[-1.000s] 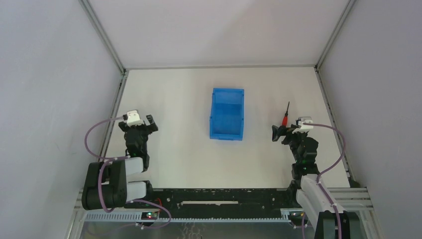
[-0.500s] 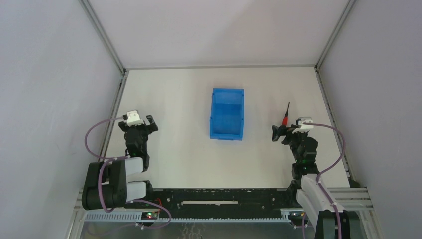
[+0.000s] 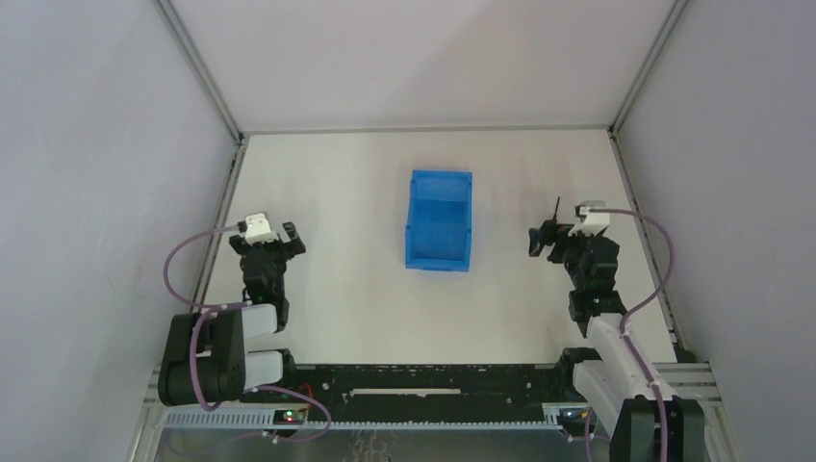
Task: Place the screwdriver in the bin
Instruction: Pick up the screwdriver from the center of the board.
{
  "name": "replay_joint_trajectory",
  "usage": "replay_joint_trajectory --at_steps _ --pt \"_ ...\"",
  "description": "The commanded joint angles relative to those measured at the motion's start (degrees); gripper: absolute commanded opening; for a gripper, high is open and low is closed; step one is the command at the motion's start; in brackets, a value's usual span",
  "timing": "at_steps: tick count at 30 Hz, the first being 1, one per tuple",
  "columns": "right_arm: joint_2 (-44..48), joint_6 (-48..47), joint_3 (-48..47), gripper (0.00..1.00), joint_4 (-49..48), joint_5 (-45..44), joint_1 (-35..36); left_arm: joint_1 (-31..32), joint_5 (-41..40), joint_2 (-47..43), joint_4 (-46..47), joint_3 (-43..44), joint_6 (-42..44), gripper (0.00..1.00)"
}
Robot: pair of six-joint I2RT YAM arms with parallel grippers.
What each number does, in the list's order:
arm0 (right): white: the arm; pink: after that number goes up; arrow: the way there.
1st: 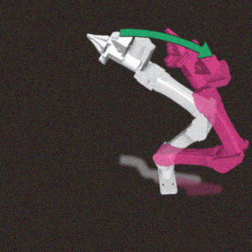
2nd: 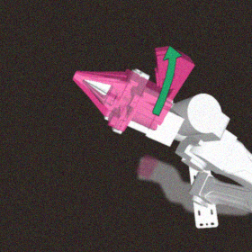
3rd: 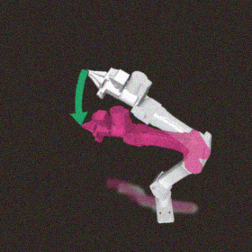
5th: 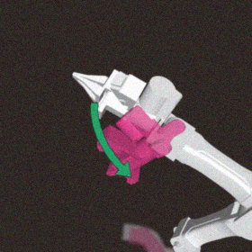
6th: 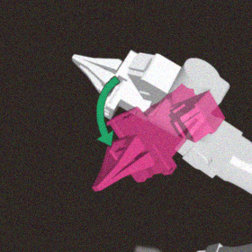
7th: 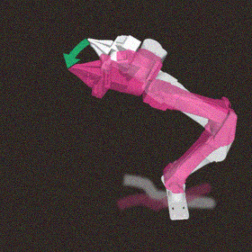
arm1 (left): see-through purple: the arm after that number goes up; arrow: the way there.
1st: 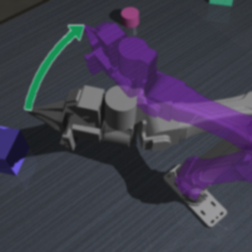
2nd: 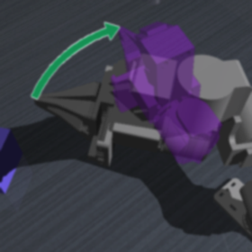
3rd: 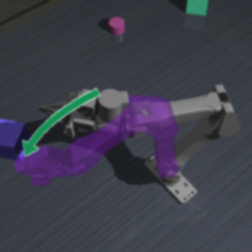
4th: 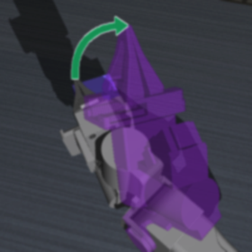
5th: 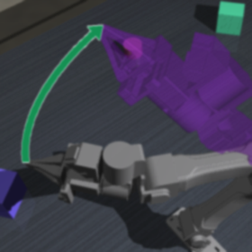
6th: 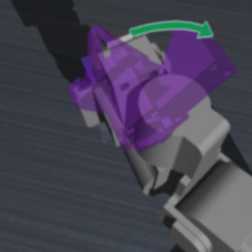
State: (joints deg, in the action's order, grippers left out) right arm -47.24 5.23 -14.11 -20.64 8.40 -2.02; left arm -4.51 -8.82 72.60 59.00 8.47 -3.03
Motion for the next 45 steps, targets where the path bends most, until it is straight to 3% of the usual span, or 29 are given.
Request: replay_joint_trajectory --at_steps 1,11,14,23,45 --pt "0.1 3.2 -9.8 1.0 13.9 -3.2 -0.3 0.4 -0.7 -0.6 1.6 2.4 0.9 1.0" --pt "-6.9 11.1 -35.3 1.0 53.7 -14.8 3.7 0.4 -0.6 -0.6 1.6 2.4 1.0 1.0" --pt "-9.2 12.9 -40.6 1.0 59.2 -16.9 4.5 0.4 -0.6 -0.6 1.6 2.3 0.9 1.0" --pt "-18.6 10.8 -49.0 1.0 64.7 -18.5 5.9 0.4 -0.6 -0.6 1.6 2.3 1.0 1.0" --pt "-45.4 6.4 -56.9 0.97 61.2 -16.7 2.8 0.3 -0.7 -0.6 1.6 2.4 0.9 1.0"
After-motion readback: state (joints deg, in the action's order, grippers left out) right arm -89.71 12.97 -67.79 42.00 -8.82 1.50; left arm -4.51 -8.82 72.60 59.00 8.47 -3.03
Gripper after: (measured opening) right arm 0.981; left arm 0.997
